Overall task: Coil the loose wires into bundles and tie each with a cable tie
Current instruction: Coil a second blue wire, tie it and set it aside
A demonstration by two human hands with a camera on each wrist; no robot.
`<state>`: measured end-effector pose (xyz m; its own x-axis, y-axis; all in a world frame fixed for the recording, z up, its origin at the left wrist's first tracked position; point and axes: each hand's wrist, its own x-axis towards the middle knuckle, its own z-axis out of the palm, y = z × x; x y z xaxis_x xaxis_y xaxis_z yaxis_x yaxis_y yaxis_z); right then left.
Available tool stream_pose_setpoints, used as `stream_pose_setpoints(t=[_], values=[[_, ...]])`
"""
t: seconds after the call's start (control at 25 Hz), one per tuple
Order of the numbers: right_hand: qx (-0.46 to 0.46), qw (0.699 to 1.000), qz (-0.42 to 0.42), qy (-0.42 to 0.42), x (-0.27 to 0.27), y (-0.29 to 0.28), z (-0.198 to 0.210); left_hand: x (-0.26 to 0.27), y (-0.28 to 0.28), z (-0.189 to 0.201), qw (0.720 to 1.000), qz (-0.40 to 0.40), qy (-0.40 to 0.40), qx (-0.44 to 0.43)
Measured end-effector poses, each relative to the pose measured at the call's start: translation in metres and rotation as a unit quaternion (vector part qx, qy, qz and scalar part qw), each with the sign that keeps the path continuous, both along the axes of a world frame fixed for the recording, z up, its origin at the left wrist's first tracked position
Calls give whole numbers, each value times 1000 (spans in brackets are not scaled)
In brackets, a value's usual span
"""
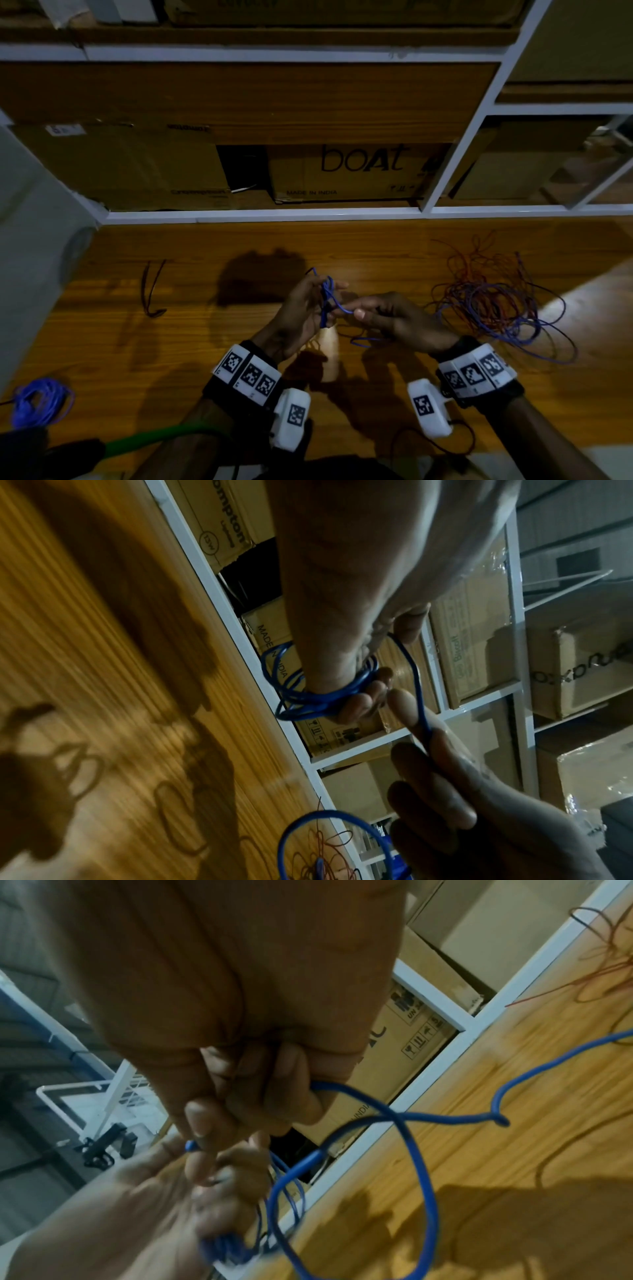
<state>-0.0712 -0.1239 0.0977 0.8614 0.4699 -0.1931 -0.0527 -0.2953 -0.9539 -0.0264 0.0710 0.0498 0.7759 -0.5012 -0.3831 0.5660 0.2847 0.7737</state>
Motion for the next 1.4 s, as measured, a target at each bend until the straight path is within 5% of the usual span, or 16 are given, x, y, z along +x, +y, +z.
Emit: stream_pose_setpoints(t=[0.88,1.12,1.4], values=[[-7,998,-51,-26,-10,15,-52,5,1,14,986,95,-13,-137],[2,998,61,21,9,-3,-31,5,5,28,977,16,3,-213],[-77,995,48,-31,24,-27,-31,-6,26,46,987,-139,-43,-62]])
